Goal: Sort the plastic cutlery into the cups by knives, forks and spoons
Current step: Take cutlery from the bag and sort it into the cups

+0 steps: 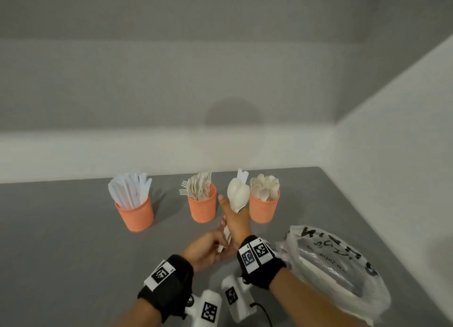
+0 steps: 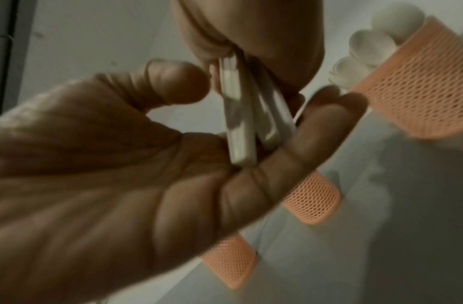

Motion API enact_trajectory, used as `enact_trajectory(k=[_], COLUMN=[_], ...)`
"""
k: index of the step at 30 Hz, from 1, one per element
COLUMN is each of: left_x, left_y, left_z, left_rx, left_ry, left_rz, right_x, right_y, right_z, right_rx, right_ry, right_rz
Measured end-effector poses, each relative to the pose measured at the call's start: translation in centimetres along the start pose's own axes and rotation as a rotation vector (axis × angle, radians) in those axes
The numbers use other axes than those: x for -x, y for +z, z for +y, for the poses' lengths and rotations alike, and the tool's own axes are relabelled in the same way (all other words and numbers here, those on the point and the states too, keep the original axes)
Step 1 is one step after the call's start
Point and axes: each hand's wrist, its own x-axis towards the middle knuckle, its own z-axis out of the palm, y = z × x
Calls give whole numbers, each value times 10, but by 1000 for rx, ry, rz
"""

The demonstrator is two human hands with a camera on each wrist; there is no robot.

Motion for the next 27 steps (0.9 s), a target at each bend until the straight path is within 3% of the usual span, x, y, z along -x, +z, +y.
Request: enact_trajectory(k=[3,7,9,14,16,18,22,25,27], left_x=[4,11,12,11,17,26,33,27,22], left_y=[-19,-44,-58,-80,-87,-94,-115,-139,-146], left_z=[6,15,19,23,25,27,30,37,46], left_rx=[-312,-418,-511,-770,-898,-954,-982,-987,-904], left_ry=[46,91,153,379,475,539,350,243,281], left_rz=[52,120,180,432,423,318,106,215,349], right_x=[-2,1,0,5,6,8,11,9,9], right_y=[21,41,53,78,87,94,94,88,85], right_z=[10,16,19,40,47,49,47,49,51], right_rx=[35,43,93,347,346,292,36,-129,-91], right_ry=[135,341,397,222,177,180,264,339,358], right_rz=[-134,-431,-506,-415,-395,-412,-332,-206,-217])
